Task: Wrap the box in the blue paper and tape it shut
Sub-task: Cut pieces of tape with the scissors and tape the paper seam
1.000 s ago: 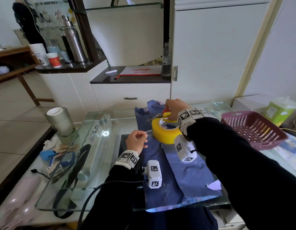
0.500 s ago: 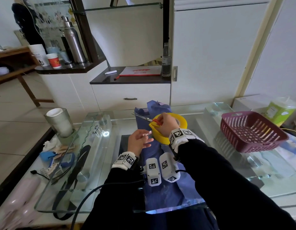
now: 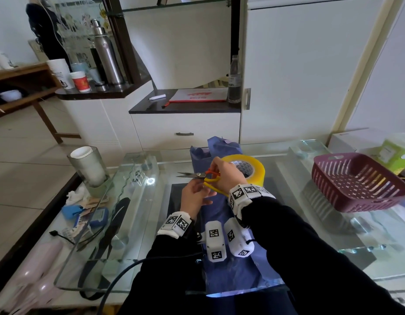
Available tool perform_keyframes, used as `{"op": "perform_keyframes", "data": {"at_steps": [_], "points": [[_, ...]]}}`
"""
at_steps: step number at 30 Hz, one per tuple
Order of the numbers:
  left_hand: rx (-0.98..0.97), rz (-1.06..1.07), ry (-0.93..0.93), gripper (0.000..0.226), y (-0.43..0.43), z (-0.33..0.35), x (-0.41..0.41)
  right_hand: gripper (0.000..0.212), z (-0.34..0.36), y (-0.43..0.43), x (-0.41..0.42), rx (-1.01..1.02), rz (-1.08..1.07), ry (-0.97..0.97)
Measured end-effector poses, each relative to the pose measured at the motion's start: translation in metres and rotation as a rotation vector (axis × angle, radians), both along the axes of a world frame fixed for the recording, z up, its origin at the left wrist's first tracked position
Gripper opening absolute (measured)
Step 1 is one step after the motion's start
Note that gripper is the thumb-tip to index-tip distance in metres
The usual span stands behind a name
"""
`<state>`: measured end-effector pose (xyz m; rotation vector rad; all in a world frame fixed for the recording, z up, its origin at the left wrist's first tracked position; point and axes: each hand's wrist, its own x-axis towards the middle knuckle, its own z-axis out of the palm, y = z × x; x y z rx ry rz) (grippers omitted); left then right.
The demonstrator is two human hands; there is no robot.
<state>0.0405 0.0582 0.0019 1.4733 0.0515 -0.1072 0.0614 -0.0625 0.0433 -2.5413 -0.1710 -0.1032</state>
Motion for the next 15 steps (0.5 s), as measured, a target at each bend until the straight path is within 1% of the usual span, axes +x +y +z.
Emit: {"op": "perform_keyframes", "data": {"at_steps": [5,11,15], "points": [[0.030,-0.024,0.003,0.020,-0.004,0.000,-0.003,0.034,-0.001,-0.006,0.003,-0.051,0.043,-0.023],[0.030,-0.008,-0.001,0.009,-0.008,0.001,-0.004,0.031,0.004,-0.014,0.008,-0.082,0.109,-0.023],[0.010,0.008,0.014,0.012,-0.011,0.003,-0.003,0.035,0.010,-0.019,0.009,-0.051,0.141,-0.012]]}}
